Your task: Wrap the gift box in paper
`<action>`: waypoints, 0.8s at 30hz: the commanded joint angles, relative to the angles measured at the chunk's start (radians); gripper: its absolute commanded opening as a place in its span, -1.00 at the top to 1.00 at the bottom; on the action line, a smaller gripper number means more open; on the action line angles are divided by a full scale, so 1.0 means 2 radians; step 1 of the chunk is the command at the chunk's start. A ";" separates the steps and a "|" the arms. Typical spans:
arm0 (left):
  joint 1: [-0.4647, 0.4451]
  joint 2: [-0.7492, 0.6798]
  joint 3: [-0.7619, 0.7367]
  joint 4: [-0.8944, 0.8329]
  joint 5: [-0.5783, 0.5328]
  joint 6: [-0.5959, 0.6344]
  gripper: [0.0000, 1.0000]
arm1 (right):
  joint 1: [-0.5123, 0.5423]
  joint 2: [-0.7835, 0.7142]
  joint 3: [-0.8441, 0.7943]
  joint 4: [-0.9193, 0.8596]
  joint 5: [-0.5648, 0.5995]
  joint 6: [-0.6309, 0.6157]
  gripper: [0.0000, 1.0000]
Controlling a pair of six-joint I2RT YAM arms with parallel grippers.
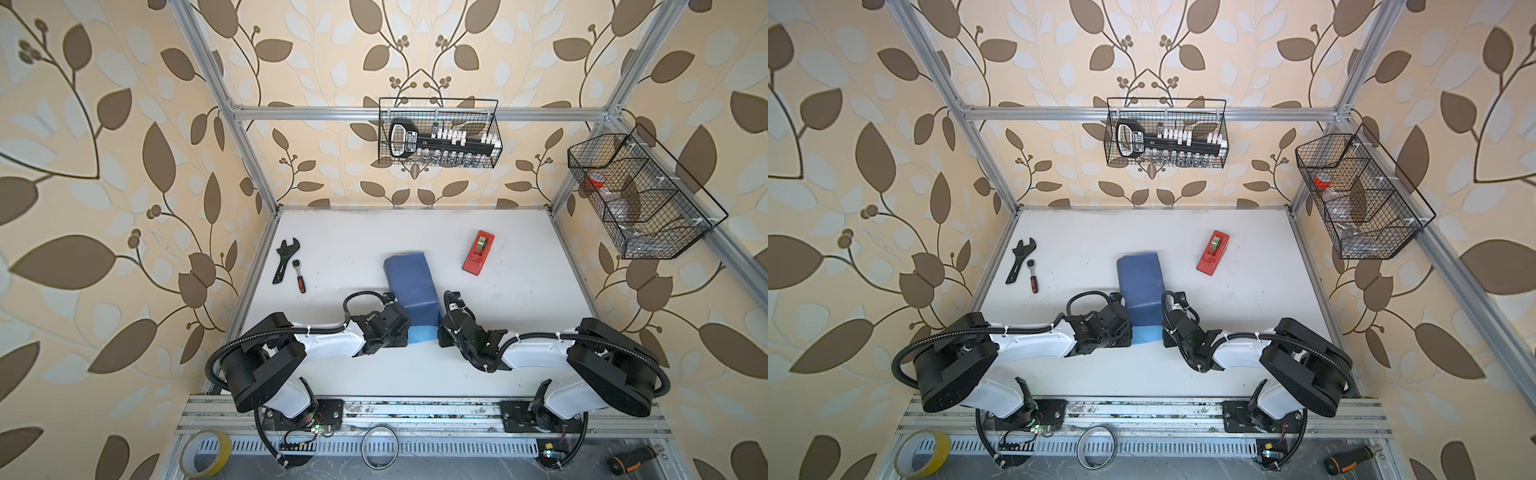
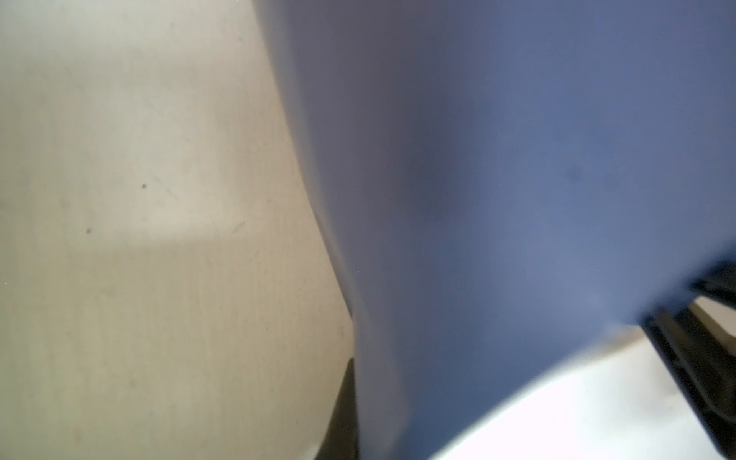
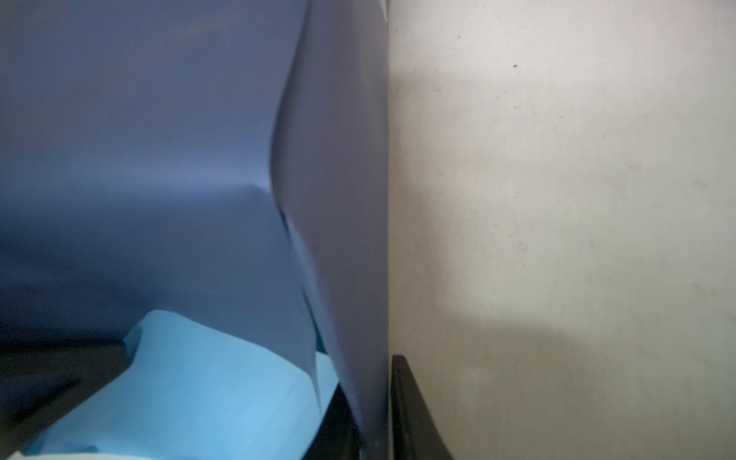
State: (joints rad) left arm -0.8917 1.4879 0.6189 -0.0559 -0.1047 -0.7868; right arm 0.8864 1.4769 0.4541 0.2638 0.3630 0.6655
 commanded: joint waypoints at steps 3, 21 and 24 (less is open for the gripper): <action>-0.005 -0.006 -0.001 -0.003 -0.016 0.003 1.00 | 0.002 -0.038 -0.007 -0.021 -0.005 -0.004 0.40; -0.005 -0.009 0.005 -0.013 -0.023 0.008 1.00 | -0.022 -0.014 -0.020 -0.020 -0.033 -0.020 0.51; -0.005 -0.009 0.005 -0.015 -0.025 0.009 1.00 | -0.029 -0.020 -0.027 -0.022 -0.034 -0.028 0.67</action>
State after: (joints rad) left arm -0.8917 1.4879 0.6189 -0.0578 -0.1120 -0.7853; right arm 0.8398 1.4368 0.4232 0.2356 0.2935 0.6273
